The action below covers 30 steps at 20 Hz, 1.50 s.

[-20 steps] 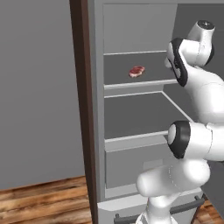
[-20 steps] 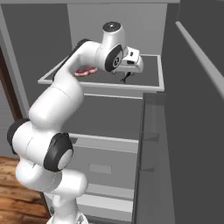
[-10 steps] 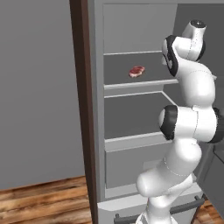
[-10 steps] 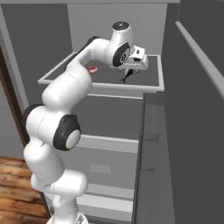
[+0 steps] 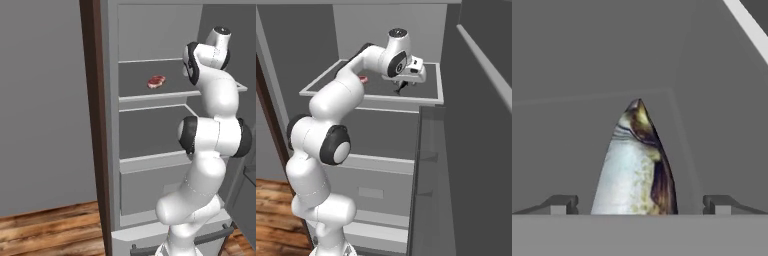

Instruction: Gather the lemon and cucumber from the fridge and place them on a tray on the dining counter. Then gather the fish and steak from the fridge and place them on the other tray.

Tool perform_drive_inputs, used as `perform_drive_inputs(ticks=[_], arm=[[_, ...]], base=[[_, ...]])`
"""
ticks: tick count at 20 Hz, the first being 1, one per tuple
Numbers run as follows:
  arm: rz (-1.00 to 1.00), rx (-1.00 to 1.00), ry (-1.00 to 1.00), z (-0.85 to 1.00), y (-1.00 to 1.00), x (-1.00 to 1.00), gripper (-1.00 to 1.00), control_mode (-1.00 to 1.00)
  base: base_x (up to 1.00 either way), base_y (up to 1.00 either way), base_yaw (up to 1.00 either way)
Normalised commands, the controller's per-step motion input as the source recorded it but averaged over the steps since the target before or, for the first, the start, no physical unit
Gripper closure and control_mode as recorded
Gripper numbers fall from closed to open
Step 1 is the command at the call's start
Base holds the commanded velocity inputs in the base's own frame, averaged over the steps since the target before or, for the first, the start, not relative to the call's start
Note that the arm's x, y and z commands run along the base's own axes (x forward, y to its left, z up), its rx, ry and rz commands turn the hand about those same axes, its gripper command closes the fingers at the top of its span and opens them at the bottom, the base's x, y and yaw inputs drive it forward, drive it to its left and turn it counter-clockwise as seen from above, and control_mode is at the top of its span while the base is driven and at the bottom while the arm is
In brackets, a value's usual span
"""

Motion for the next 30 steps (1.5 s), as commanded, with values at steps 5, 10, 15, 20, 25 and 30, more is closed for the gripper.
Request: perform_drive_inputs(ticks=[5, 10, 15, 20, 25, 30], arm=[[0.00, -0.01, 0.00, -0.58, 0.21, 0.00, 1.00, -1.00], [0.00, 0.00, -0.01, -0.21, 0.10, -0.17, 1.00, -1.00], [0.00, 0.00, -0.22, -0.02, 0.05, -0.90, 1.00, -1.00], [-0.04, 0.00, -0.19, 0.05, 0.07, -0.99, 1.00, -1.00], [-0.05, 0.00, -0.11, 0.40, 0.06, -0.99, 1.00, -1.00], [-0.04, 0.01, -0.02, 0.56, 0.04, -0.98, 1.00, -1.00]], base=[[0.00, 0.00, 0.00], [0.00, 0.00, 0.00], [0.00, 0.00, 0.00], [0.00, 0.00, 0.00], [0.00, 0.00, 0.00], [0.00, 0.00, 0.00]])
